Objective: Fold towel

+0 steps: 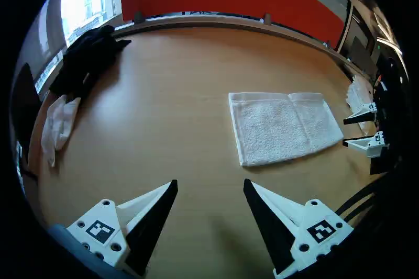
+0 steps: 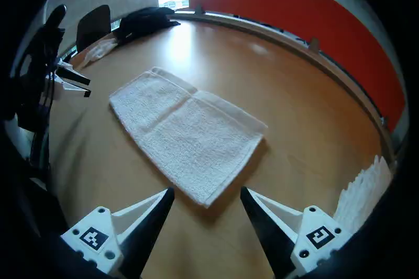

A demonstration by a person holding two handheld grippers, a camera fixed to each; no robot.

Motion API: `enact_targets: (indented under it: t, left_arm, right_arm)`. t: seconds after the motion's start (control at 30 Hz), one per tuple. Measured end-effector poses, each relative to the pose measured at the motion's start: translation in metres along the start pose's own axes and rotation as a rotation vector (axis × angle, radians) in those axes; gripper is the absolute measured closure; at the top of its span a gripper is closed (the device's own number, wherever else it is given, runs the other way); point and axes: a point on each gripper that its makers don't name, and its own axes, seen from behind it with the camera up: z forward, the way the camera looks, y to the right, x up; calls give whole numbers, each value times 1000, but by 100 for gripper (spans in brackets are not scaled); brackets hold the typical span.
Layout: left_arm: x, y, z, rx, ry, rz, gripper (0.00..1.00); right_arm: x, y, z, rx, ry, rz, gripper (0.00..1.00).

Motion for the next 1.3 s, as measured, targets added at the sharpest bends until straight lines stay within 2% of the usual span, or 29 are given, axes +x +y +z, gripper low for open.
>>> enact_targets:
  t: [0.23,0.77,0.97,1.17,1.3]
  left_arm:
    - [-8,-6,-7,10,-9,-9,7]
    - [-14,-15,-15,18,-10,-28,7]
    - [-14,-17,-16,20,-9,-34,7]
    - [-13,-16,-16,18,-7,-38,7]
    - [-12,-17,-16,18,-5,-41,7]
  right_arm:
    - [-7,-5,1,25,-5,-18,5]
    - [-16,-12,5,97,-32,-25,43]
    - [-19,-5,4,76,-46,-43,61]
    - [-20,-5,5,78,-52,-46,62]
    - [-22,-6,7,81,-56,-51,71]
